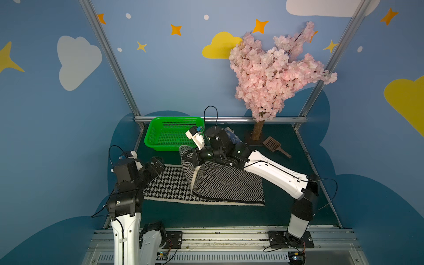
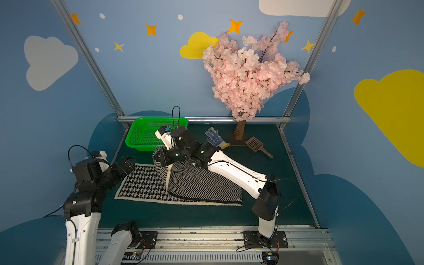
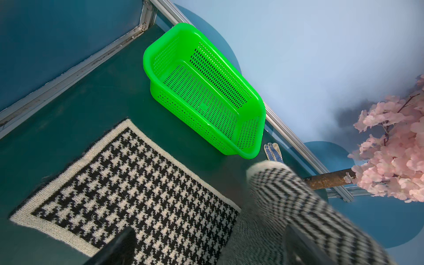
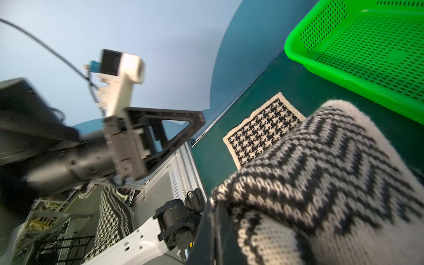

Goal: Roll up the scarf and place it into the basket
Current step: Flatten out the scarf at the center of the board.

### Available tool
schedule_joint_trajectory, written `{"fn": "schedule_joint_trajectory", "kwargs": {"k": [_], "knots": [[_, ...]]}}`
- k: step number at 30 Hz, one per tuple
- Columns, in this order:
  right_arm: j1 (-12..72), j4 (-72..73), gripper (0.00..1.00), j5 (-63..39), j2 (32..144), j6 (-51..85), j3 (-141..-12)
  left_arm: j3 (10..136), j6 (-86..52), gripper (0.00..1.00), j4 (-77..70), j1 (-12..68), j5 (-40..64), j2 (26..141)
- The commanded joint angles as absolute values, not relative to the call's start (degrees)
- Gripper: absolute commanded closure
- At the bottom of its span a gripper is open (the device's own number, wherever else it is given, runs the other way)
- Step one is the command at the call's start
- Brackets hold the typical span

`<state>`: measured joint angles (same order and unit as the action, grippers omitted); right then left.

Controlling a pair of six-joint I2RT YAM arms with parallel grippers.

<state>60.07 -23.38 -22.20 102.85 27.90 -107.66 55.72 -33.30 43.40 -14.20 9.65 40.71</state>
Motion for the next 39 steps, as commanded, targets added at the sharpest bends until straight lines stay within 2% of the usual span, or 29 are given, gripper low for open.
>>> {"fn": "schedule_joint_trajectory", "kwargs": {"k": [1,13,23,33,39], "knots": [[60.64,-29.35,1.0,-24.52,99.75,24.32,-110.79,56.35,-34.27,0.0,41.98,-14.5,9.48,41.02],[62.51,-37.6,1.0,-30.08,102.05,22.25,-116.57,55.55,-35.02,0.0,41.09,-14.72,9.9,41.31],[63.87,-43.41,1.0,-28.03,100.32,19.64,-120.91,54.52,-35.15,0.0,39.71,-14.95,9.73,42.08],[63.21,-44.38,1.0,-30.1,107.74,21.1,-128.0,52.85,-35.43,0.0,38.32,-14.97,9.82,42.01],[63.23,-39.42,1.0,-30.42,113.12,24.71,-126.8,53.25,-34.76,0.0,38.93,-15.2,8.63,41.85]]}}
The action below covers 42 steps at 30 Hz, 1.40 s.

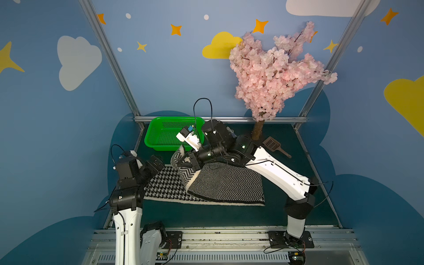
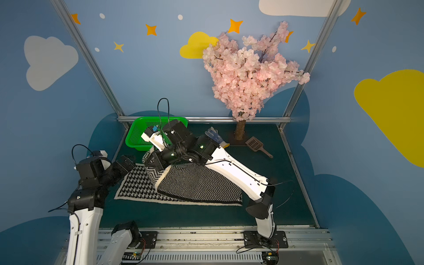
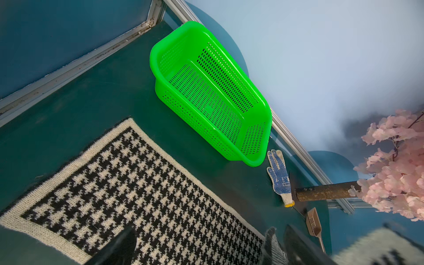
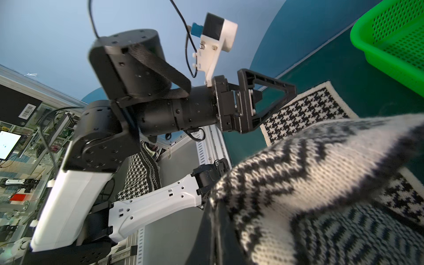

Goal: Roll up the scarf and place it into the basket
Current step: Flatten out the scarf at the center of the board.

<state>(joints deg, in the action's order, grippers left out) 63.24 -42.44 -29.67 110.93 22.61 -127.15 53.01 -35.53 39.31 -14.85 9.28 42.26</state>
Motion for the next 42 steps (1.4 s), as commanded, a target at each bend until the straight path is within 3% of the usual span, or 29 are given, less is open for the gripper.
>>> {"fn": "schedule_joint_trajectory", "kwargs": {"k": [1,7,22,42], "knots": [[63.34,-37.9,1.0,-29.75,113.75,25.29,-126.01,53.48,-34.61,0.0,39.11,-15.29,8.39,41.89],[62.38,-30.39,1.0,-25.29,117.0,29.15,-123.44,53.96,-34.37,0.0,39.64,-15.73,7.83,41.49],[62.78,-12.74,1.0,-26.1,129.54,41.25,-121.22,51.84,-35.31,0.0,39.64,-15.98,6.33,37.72],[66.32,3.53,1.0,-29.46,148.2,52.55,-129.89,50.47,-34.37,0.0,40.51,-16.0,5.39,35.0]]}}
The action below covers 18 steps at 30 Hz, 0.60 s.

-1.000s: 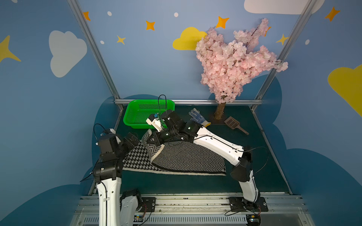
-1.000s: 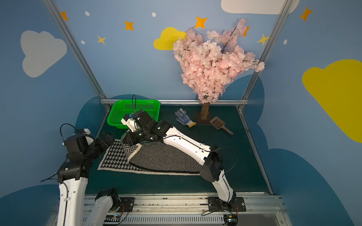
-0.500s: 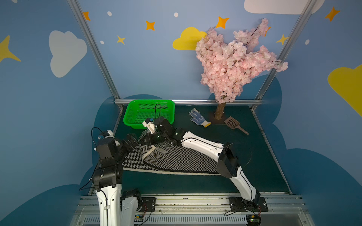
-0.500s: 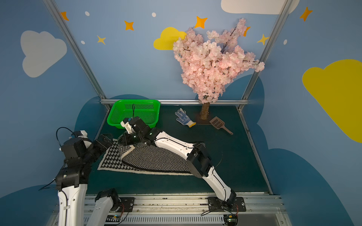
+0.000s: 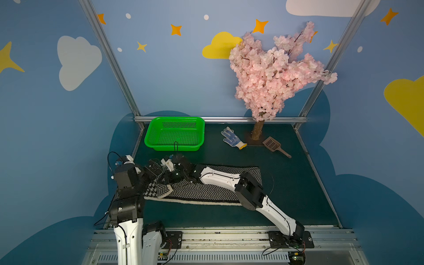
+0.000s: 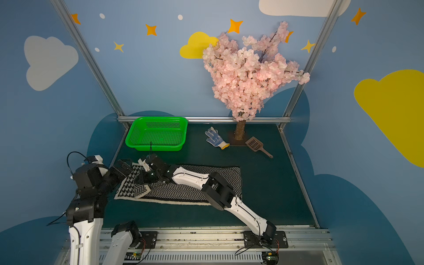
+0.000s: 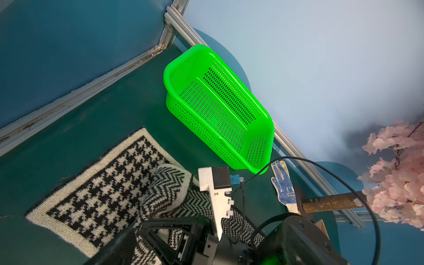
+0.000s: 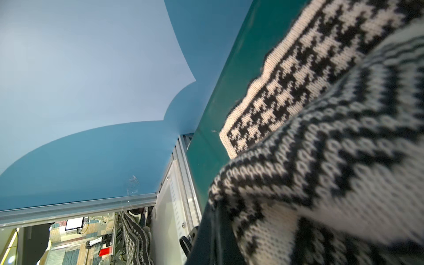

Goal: Roll up the scarf and place it into the basket
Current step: Flatten out the scarf at the center of the board.

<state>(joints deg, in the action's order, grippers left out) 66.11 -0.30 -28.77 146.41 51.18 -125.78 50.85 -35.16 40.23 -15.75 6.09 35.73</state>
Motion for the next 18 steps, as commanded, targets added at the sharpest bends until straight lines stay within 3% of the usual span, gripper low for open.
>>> {"fn": "schedule_joint_trajectory", "kwargs": {"k": [1,3,5,6,7,8,10,12,18], "knots": [[66.47,3.58,1.0,-29.43,148.96,52.56,-131.18,50.41,-34.44,0.0,40.6,-15.99,5.32,34.88],[66.7,3.44,1.0,-28.95,151.09,52.85,-134.36,50.26,-34.48,0.0,40.91,-15.99,5.27,34.72],[66.71,4.79,0.92,-30.6,154.0,53.95,-138.02,50.24,-34.37,0.0,41.47,-16.0,5.14,34.51],[66.62,5.31,0.84,-31.25,155.07,54.61,-139.11,50.19,-34.24,0.0,41.69,-15.95,4.95,34.37],[66.53,6.03,0.62,-32.06,155.87,54.99,-139.75,50.31,-34.0,0.0,41.98,-16.0,4.76,34.24],[66.45,6.53,0.5,-32.53,156.17,55.04,-139.64,50.28,-33.84,0.0,42.22,-16.0,4.53,34.01],[66.23,8.16,0.39,-33.55,155.27,55.0,-137.22,50.51,-33.71,0.0,42.74,-16.0,4.14,33.62],[65.75,11.25,0.18,-33.09,152.45,54.91,-131.85,50.46,-33.84,0.0,42.94,-16.0,3.96,33.22],[61.36,11.03,0.15,-30.07,139.53,49.68,-114.82,51.63,-33.42,0.0,44.08,-15.97,3.29,33.65]]}}
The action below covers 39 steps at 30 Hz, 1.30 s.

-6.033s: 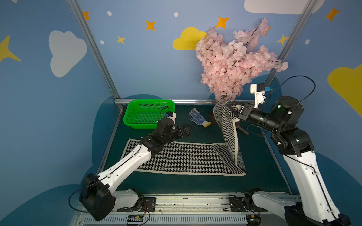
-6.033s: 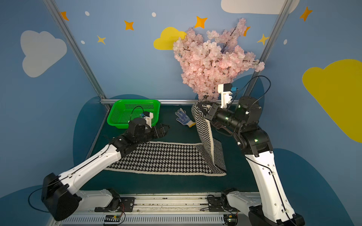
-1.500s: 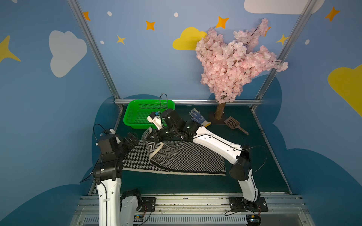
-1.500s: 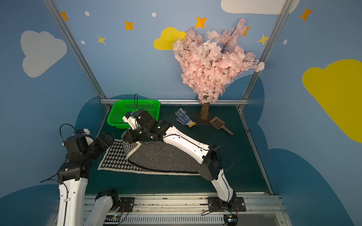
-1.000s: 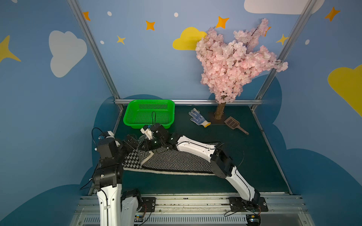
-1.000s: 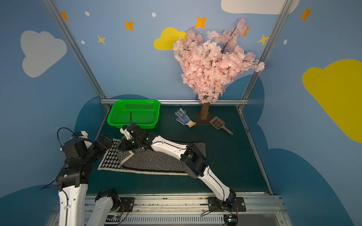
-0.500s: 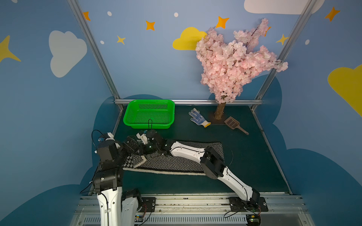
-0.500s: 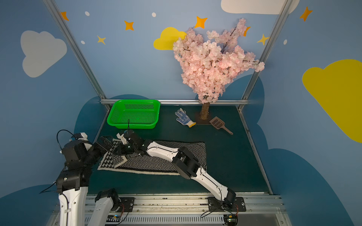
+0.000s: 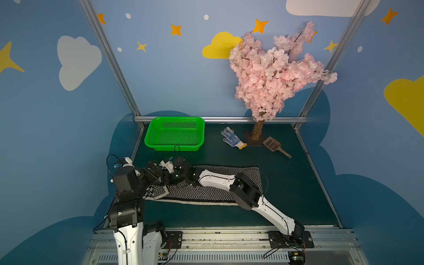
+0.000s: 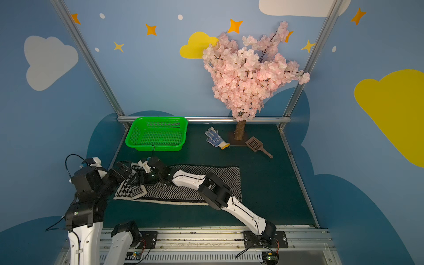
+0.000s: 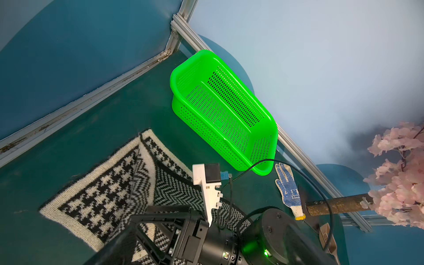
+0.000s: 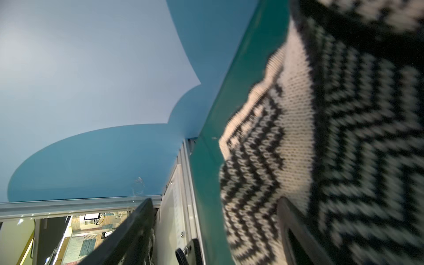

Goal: Roll up the scarf and place it into the basket
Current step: Flatten out the scarf at the center of the board.

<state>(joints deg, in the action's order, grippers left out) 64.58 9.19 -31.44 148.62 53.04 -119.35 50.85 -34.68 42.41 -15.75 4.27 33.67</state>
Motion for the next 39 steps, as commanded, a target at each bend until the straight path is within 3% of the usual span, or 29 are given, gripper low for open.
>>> {"fn": "schedule_joint_trajectory", "kwargs": {"k": [1,6,9,12,16,18,21,28,39], "knots": [[60.09,10.51,0.15,-29.37,136.74,48.3,-111.38,52.09,-32.95,0.0,44.52,-16.0,2.66,33.86],[53.9,16.45,0.14,-30.91,125.33,48.65,-97.03,52.96,-31.79,0.0,45.18,-15.95,0.3,35.89],[52.07,12.36,0.14,-29.9,119.08,46.02,-92.33,52.22,-31.0,0.0,44.75,-16.0,-0.6,37.57],[51.27,-7.79,0.14,-21.19,111.35,38.34,-91.32,52.16,-28.76,0.0,44.99,-15.97,-1.16,40.46],[48.6,-35.99,0.13,-1.19,102.7,30.96,-90.43,52.69,-27.21,0.0,44.81,-16.0,-2.12,42.79],[44.61,-40.21,0.13,-0.53,99.22,29.47,-85.42,52.43,-27.98,0.0,43.62,-15.97,-0.64,42.72],[37.3,-38.19,0.16,-4.47,92.06,30.96,-72.84,51.75,-29.98,0.0,41.58,-15.95,2.36,43.08],[27.14,-35.69,0.25,-1.13,78.07,36.69,-50.58,50.81,-32.2,0.0,39.07,-15.71,6.69,45.9],[17.47,-32.18,0.26,-9.27,86.34,28.89,-50.01,48.27,-30.81,0.0,37.62,-15.72,9.71,44.82]]}}
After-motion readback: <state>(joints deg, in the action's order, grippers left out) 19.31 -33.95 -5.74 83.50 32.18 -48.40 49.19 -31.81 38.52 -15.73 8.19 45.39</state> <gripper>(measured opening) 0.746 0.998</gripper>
